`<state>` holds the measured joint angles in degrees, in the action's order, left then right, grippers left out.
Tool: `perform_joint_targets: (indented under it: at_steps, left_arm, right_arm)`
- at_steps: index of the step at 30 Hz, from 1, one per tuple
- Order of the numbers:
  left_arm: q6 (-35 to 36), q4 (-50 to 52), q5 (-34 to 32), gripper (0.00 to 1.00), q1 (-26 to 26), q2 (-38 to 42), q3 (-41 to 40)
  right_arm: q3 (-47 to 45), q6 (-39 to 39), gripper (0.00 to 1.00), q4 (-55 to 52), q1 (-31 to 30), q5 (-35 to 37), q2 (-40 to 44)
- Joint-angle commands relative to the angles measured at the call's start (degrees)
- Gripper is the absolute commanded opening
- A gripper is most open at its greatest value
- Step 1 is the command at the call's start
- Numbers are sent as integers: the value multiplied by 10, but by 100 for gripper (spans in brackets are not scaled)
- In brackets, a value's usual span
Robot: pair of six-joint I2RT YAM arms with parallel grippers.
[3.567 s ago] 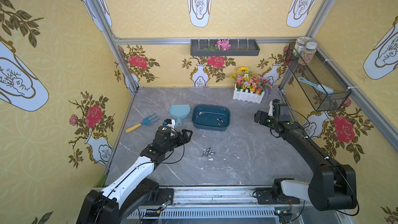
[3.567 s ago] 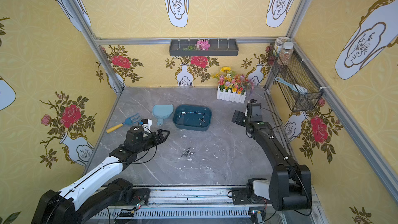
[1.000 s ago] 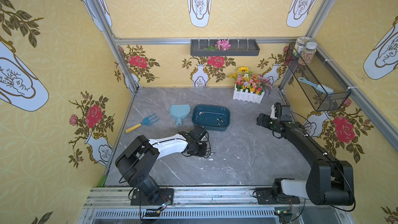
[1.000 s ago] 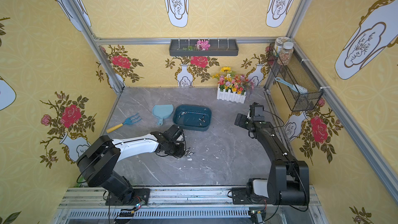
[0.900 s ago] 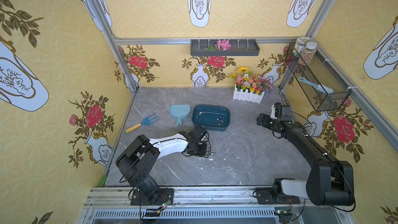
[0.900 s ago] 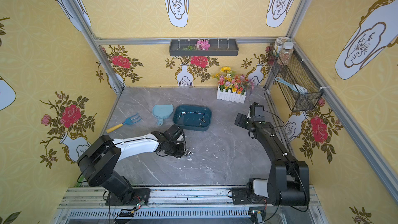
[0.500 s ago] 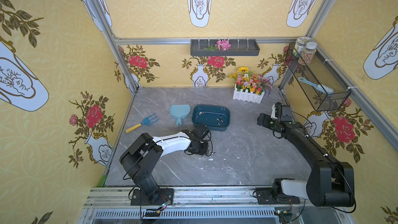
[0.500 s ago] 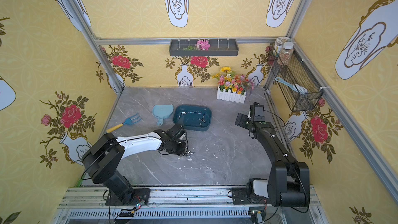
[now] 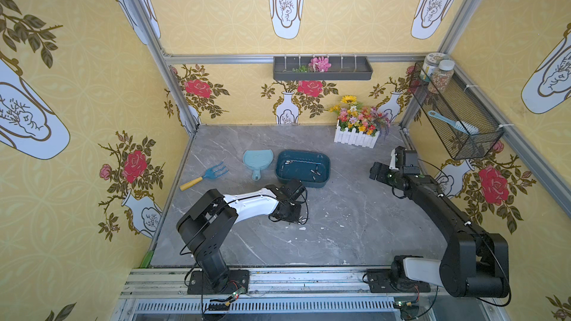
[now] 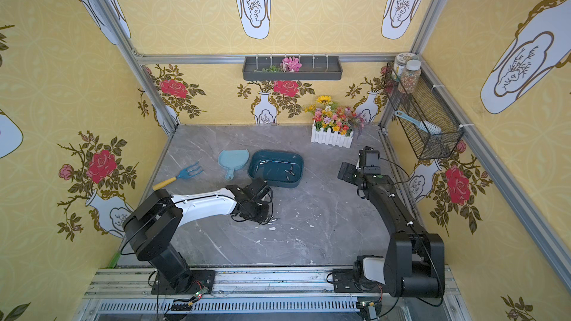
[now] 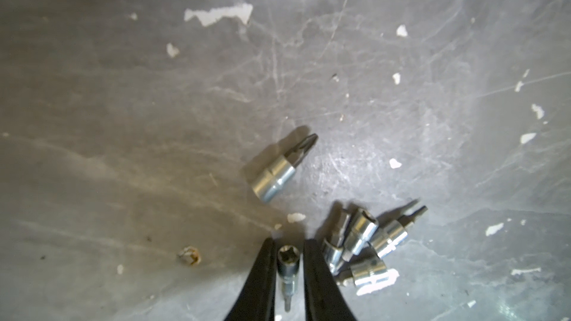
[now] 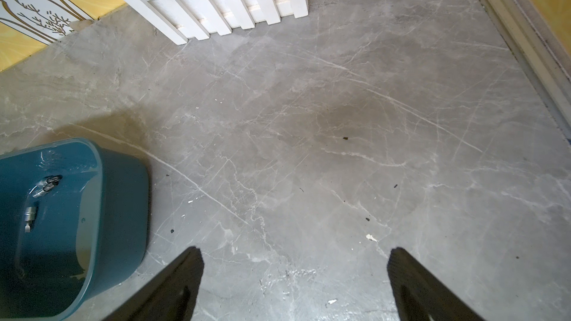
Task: Put the bit on the desktop into the storage box
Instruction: Pick up the screwdriver bit from the center of the board.
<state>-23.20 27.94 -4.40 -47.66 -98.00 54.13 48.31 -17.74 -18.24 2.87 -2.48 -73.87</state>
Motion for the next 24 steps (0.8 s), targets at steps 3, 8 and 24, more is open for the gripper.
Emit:
perform_joint_targets:
  at_steps: [3,8,24]
  left_arm:
    - [-10,98,-23,22,-5,-18,-1]
    - [-10,102,-31,22,-9,-26,5]
    - [-7,84,-27,14,-9,-8,13]
  right_arm:
    - [0,5,97,-5,0,6,2]
    - [1,4,97,-5,-1,7,3]
    - [2,5,97,-6,0,5,7]
